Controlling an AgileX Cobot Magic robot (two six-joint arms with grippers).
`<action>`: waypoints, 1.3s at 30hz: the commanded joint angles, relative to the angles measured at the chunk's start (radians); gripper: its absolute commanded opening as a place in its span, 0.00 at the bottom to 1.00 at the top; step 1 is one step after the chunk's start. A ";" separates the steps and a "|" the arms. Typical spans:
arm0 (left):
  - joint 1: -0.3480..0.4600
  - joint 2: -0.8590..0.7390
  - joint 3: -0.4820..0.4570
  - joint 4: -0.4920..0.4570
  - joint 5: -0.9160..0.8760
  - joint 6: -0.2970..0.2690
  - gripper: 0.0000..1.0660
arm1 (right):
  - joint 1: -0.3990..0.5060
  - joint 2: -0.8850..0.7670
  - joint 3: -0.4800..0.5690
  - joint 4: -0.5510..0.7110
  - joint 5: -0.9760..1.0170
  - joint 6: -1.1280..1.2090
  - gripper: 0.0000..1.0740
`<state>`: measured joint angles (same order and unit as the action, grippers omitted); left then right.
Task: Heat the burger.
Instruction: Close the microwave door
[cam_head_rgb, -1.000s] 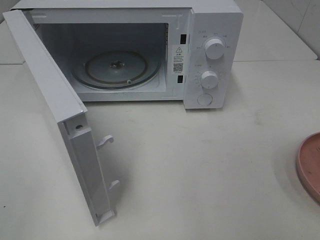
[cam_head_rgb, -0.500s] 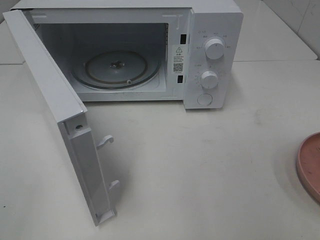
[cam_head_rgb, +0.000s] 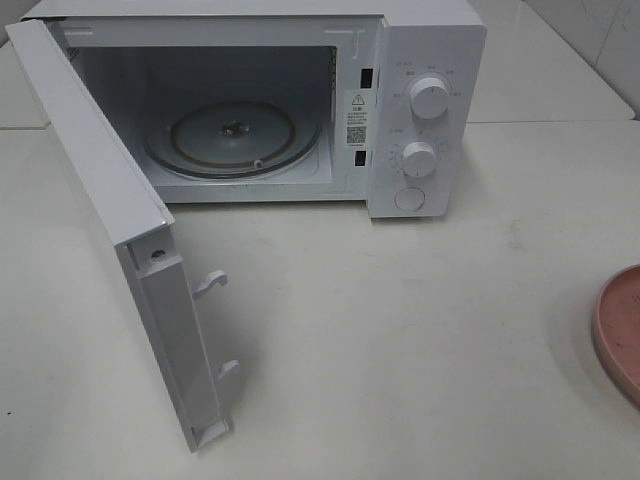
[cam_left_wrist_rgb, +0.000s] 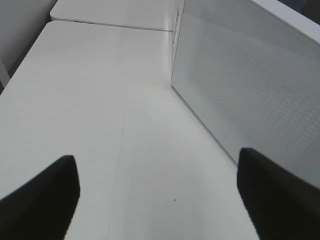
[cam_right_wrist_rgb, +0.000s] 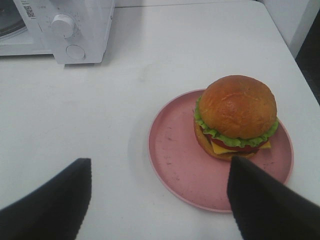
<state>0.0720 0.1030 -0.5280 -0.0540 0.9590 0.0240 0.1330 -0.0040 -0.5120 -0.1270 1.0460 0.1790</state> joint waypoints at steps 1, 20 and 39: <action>0.000 0.060 0.003 -0.010 -0.090 -0.007 0.59 | -0.004 -0.027 0.002 -0.002 -0.004 -0.016 0.69; 0.000 0.435 0.189 -0.009 -0.628 -0.004 0.00 | -0.004 -0.027 0.002 -0.002 -0.004 -0.016 0.69; 0.000 0.910 0.324 0.174 -1.425 -0.014 0.00 | -0.004 -0.027 0.002 -0.002 -0.004 -0.016 0.69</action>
<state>0.0720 0.9790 -0.2040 0.1150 -0.4150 0.0170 0.1330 -0.0040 -0.5120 -0.1270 1.0460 0.1790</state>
